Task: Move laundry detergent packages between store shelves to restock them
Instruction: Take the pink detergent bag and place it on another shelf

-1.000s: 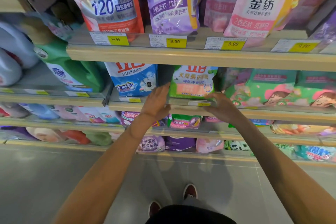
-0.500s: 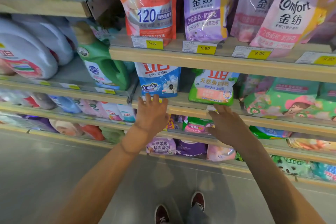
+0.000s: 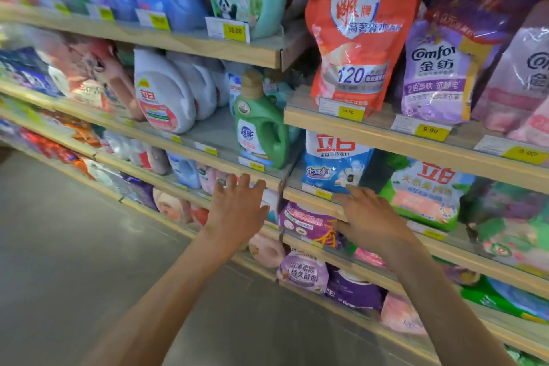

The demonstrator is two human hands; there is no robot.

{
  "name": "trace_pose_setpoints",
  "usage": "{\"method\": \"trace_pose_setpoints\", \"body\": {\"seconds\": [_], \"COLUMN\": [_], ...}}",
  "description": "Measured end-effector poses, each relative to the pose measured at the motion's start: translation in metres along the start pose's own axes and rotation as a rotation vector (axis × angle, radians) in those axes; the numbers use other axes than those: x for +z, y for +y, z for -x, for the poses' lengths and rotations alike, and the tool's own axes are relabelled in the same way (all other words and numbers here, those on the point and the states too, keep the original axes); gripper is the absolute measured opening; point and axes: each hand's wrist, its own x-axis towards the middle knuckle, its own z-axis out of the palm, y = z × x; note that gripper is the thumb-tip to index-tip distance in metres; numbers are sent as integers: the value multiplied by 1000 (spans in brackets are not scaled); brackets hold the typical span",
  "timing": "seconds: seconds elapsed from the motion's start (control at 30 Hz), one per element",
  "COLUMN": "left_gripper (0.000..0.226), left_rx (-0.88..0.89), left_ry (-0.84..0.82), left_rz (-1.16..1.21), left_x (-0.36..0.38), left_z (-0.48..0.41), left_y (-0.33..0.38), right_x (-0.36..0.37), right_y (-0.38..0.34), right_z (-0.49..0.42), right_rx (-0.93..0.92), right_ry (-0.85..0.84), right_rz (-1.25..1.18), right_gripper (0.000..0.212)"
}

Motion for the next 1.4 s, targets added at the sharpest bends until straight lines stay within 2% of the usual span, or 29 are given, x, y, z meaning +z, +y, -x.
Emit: {"method": "trace_pose_setpoints", "body": {"seconds": [0.27, 0.53, 0.7, 0.93, 1.1, 1.23, 1.4], "left_gripper": [56, 46, 50, 53, 53, 56, 54], "left_rx": [-233, -452, -586, -704, -757, -777, -803], "left_ry": [1, 3, 21, -1, -15, -12, -13], "left_rz": [101, 214, 246, 244, 259, 255, 248], "left_x": [9, 16, 23, 29, 33, 37, 49], "left_z": [41, 84, 101, 85, 61, 38, 14], "left_y": [-81, -137, -175, -243, -304, -354, -416], "right_x": [-20, -19, -18, -33, -48, -59, -66], "right_y": [-80, -158, -203, -277, -333, -380, -441], "right_z": [-37, -70, -97, -159, -209, -254, -301], "right_rx": [-200, -406, -532, -655, -723, -780, -802], "right_ry": [63, 83, 70, 44, 35, 85, 65], "right_rz": [45, 88, 57, 61, 29, -1, 25], "right_gripper": [55, 59, 62, 46, 54, 51, 49]}}
